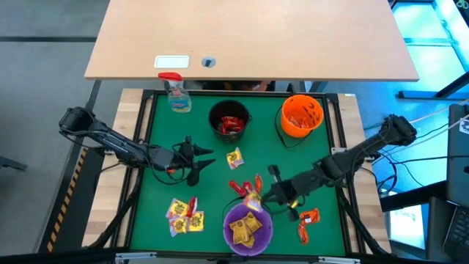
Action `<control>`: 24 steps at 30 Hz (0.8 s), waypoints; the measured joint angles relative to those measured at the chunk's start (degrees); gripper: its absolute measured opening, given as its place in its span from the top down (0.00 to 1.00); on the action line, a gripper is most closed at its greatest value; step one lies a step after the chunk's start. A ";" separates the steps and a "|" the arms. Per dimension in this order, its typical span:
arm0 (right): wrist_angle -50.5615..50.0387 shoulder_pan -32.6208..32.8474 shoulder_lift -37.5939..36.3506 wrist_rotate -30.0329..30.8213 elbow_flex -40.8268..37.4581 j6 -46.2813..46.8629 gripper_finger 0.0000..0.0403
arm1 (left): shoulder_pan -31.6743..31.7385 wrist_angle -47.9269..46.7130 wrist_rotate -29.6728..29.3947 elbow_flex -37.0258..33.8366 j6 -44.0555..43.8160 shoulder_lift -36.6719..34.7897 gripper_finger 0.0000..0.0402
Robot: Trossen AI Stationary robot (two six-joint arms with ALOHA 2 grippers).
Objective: Sort candy
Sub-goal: Put the yellow candy into the violet bucket
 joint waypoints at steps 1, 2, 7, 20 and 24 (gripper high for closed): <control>0.34 0.61 0.13 -0.30 0.00 -0.01 1.00 | 0.00 0.28 0.47 0.00 0.00 0.00 0.61; 0.36 1.19 0.28 -0.59 -0.01 -0.01 1.00 | 0.00 0.46 0.95 0.04 0.00 0.00 0.61; 0.72 2.62 2.39 -1.51 -0.02 0.28 1.00 | -0.36 0.55 1.40 0.87 0.22 0.00 0.61; 4.42 2.47 11.03 -4.63 -0.07 0.86 0.95 | -0.59 0.49 1.14 1.38 2.96 -0.02 0.61; 5.70 2.47 11.03 -3.50 -0.07 0.84 0.88 | -0.60 0.52 1.10 1.38 4.92 -0.02 0.61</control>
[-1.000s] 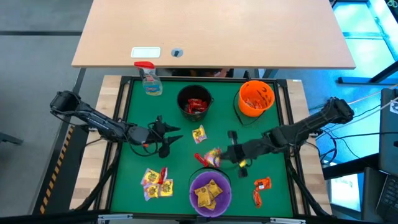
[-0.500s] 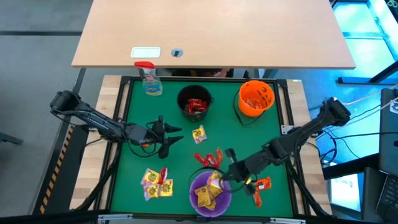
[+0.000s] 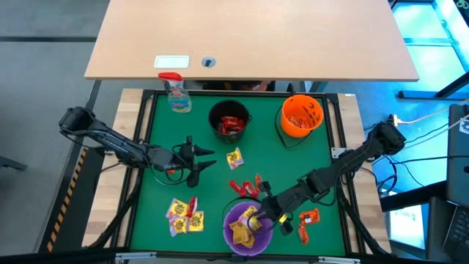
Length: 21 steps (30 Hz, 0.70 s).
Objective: Sort candy
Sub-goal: Put the yellow candy into the violet bucket
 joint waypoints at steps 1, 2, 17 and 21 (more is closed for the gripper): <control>0.14 0.00 0.00 0.01 0.00 0.00 0.86 | 0.01 0.03 -0.02 0.00 0.04 0.00 0.61; 0.26 0.00 0.00 0.04 0.00 0.00 0.84 | 0.06 0.03 -0.09 0.00 0.04 0.00 0.61; -3.88 -2.69 -1.44 7.52 2.25 -3.18 0.70 | 0.11 -0.17 -0.15 0.00 0.09 0.00 0.61; -6.27 -4.58 -1.49 7.55 2.73 -4.59 0.70 | 0.11 -0.27 -0.16 0.00 0.09 0.00 0.61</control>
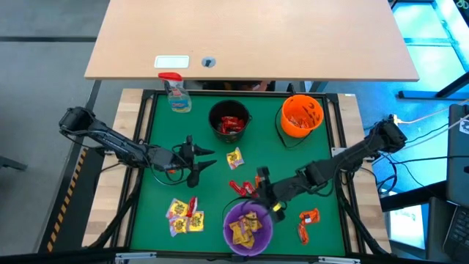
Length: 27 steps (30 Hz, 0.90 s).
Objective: Sort candy
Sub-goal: Put the yellow candy into the violet bucket
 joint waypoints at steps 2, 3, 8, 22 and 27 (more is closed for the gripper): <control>-0.57 -0.99 -0.17 0.00 0.00 -1.05 0.70 | 0.00 -0.14 0.00 0.00 0.02 0.00 0.61; -0.67 -1.55 -0.23 0.00 0.00 -1.56 0.70 | 0.00 -0.19 0.01 0.00 0.01 0.00 0.61; -0.75 -4.55 -0.31 -0.02 0.00 -3.70 0.70 | 0.00 -0.20 -0.01 0.00 1.46 0.00 0.61; -0.86 -10.45 -0.31 -6.18 0.00 -6.17 0.70 | 0.00 -0.20 -0.03 0.00 3.03 0.00 0.61; -1.09 -12.85 -0.31 -9.33 0.00 -6.95 0.70 | 0.00 -0.21 -0.03 0.00 4.55 0.00 0.61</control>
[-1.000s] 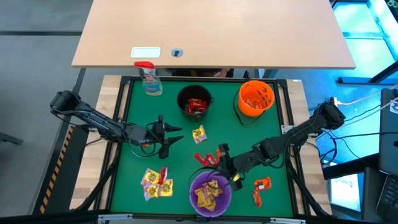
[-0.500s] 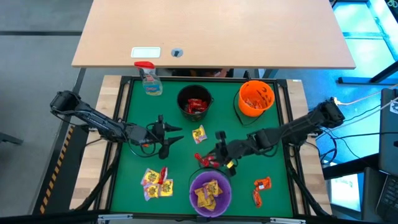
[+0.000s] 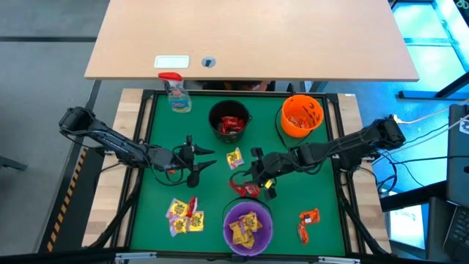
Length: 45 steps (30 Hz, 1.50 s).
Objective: Sort candy
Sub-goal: Put the yellow candy into the violet bucket
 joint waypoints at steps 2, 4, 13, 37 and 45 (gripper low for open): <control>-0.72 -1.04 0.00 -1.19 0.00 -0.02 0.70 | 0.00 -0.02 0.00 0.00 0.45 0.00 0.61; -2.04 -2.00 0.00 -1.34 0.00 -0.01 0.70 | 0.00 -0.02 0.00 0.00 0.98 0.00 0.61; -7.07 -6.11 0.00 -0.68 -0.46 -0.05 0.70 | 0.04 -3.82 -1.12 0.00 -2.38 0.00 0.61; 11.37 -13.56 12.32 -0.25 -9.27 -9.54 0.50 | 0.92 -5.85 -1.60 0.00 -4.33 0.00 0.61; 14.69 -13.85 16.08 0.22 -6.93 -12.27 0.40 | 0.92 -6.24 -1.38 0.00 -5.09 0.00 0.61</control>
